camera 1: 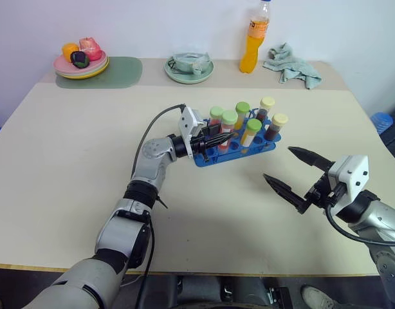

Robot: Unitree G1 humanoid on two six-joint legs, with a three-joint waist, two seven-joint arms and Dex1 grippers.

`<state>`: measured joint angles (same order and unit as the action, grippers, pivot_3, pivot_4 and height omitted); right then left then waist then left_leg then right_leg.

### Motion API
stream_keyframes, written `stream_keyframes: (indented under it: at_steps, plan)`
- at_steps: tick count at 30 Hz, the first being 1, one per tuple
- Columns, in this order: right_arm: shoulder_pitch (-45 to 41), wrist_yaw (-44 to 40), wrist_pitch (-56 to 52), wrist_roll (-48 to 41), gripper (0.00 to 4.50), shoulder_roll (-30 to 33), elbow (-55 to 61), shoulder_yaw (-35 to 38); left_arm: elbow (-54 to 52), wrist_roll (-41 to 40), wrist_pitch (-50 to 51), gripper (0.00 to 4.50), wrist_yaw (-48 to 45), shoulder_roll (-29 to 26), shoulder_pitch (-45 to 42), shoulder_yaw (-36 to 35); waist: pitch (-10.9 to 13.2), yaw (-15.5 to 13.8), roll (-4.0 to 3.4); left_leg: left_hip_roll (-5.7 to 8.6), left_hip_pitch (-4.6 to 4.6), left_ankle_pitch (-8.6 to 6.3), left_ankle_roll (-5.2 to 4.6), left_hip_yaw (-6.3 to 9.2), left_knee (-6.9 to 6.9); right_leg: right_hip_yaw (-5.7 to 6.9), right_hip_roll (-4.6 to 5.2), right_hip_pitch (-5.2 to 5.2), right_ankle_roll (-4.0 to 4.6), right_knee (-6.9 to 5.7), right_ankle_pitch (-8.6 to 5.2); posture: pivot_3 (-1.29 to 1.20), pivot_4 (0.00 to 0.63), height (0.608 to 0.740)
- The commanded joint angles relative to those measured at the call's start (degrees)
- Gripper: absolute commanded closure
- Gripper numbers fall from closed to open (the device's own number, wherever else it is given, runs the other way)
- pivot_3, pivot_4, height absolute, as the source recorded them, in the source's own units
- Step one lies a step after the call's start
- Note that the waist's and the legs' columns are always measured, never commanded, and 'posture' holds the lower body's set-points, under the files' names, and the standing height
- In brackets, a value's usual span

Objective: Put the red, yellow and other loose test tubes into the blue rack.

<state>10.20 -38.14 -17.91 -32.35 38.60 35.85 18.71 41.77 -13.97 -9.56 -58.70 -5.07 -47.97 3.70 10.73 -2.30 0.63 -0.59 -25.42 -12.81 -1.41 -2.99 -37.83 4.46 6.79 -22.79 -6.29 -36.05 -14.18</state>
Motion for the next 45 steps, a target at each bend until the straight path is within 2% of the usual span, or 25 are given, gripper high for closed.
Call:
stream_keyframes:
  at_steps: [1,13,15,17,20,21,27,30,32,39,45]
  plan:
    - [-0.3,0.0,0.6,-0.4,0.00,-0.4,1.3,0.9,1.4,1.6,0.4,3.76,0.3,-0.7,0.4,0.5,0.0,0.0,0.00,0.00,0.00,0.00,0.00,0.00,0.00,0.00,0.00,0.00,0.00,0.00,0.00,0.00,0.150,0.740]
    - [0.6,-0.8,1.9,0.2,0.00,-0.9,0.3,1.2,2.6,2.3,0.0,3.76,0.1,0.2,0.3,0.3,0.0,0.1,0.00,-0.02,-0.04,-0.03,-0.04,-0.03,-0.01,0.00,-0.01,-0.06,-0.01,-0.02,0.00,0.00,0.150,0.740]
    - [0.8,-0.9,2.3,0.3,0.00,-1.0,0.2,1.2,0.7,0.2,2.9,2.70,-2.0,0.5,0.8,-0.2,0.0,0.1,0.00,-0.02,-0.04,-0.03,-0.04,-0.02,-0.01,0.00,-0.01,-0.06,-0.01,-0.02,0.00,0.00,0.150,0.740]
    - [0.8,-0.9,2.6,0.5,0.00,-1.2,0.0,1.0,0.1,1.4,0.4,1.92,-0.2,0.6,1.2,-0.1,0.0,0.1,0.00,-0.02,-0.05,-0.03,-0.04,-0.03,-0.01,0.00,-0.01,-0.06,-0.01,-0.02,0.00,0.00,0.150,0.740]
    - [0.8,-1.0,2.7,0.8,0.00,-1.3,-0.2,0.8,-1.4,3.1,-0.7,0.37,2.5,0.5,1.5,0.2,0.0,0.0,0.00,-0.02,-0.06,-0.03,-0.04,-0.03,-0.04,0.00,-0.01,-0.06,-0.01,-0.02,0.00,0.00,0.150,0.740]
    - [1.0,-1.1,2.7,0.8,0.00,-1.4,-0.2,0.8,-3.4,2.9,-0.2,0.06,2.4,0.3,2.2,0.3,0.0,0.0,0.00,-0.02,-0.06,-0.03,-0.04,-0.02,-0.04,0.00,0.00,-0.06,-0.01,-0.02,0.00,0.00,0.150,0.740]
    - [2.6,-1.7,3.0,1.1,0.00,-1.8,-0.8,1.1,-16.8,4.4,2.5,0.06,5.9,-2.7,8.6,1.2,0.0,0.1,-0.01,-0.03,-0.05,-0.04,-0.04,-0.02,-0.04,0.00,0.00,-0.05,0.00,-0.02,0.00,0.00,0.150,0.740]
    - [3.6,-2.1,3.7,1.6,0.00,-1.8,-2.1,1.9,-24.6,1.8,5.2,0.06,5.2,-5.5,13.6,0.4,0.0,0.1,-0.03,-0.04,-0.03,-0.04,-0.04,-0.02,-0.04,0.00,0.00,-0.03,0.00,-0.03,0.00,0.00,0.150,0.740]
    - [3.8,-2.1,4.3,2.6,0.00,-1.7,-3.7,2.5,-28.3,-0.6,6.3,0.06,5.6,-6.3,16.4,-1.1,0.0,0.1,-0.04,-0.05,-0.02,-0.04,-0.03,-0.02,-0.04,-0.01,0.00,-0.03,0.00,-0.02,0.00,0.00,0.150,0.740]
    - [2.9,-3.2,9.2,5.5,0.00,-2.0,-13.4,3.9,-39.5,-2.5,5.2,0.06,9.1,-15.8,32.9,-9.2,-0.1,0.3,-0.17,-0.07,0.00,-0.05,-0.02,-0.03,-0.02,-0.01,0.01,-0.03,0.21,0.00,-0.11,0.00,0.150,0.740]
    - [2.3,-7.1,12.1,5.6,0.00,-0.7,-20.1,4.4,-47.4,-5.3,5.9,0.06,11.2,-20.0,45.0,-14.8,-0.1,0.0,-0.26,-0.09,0.01,-0.08,0.03,-0.04,-0.01,-0.02,0.05,-0.11,0.28,0.08,-0.15,0.00,0.150,0.740]
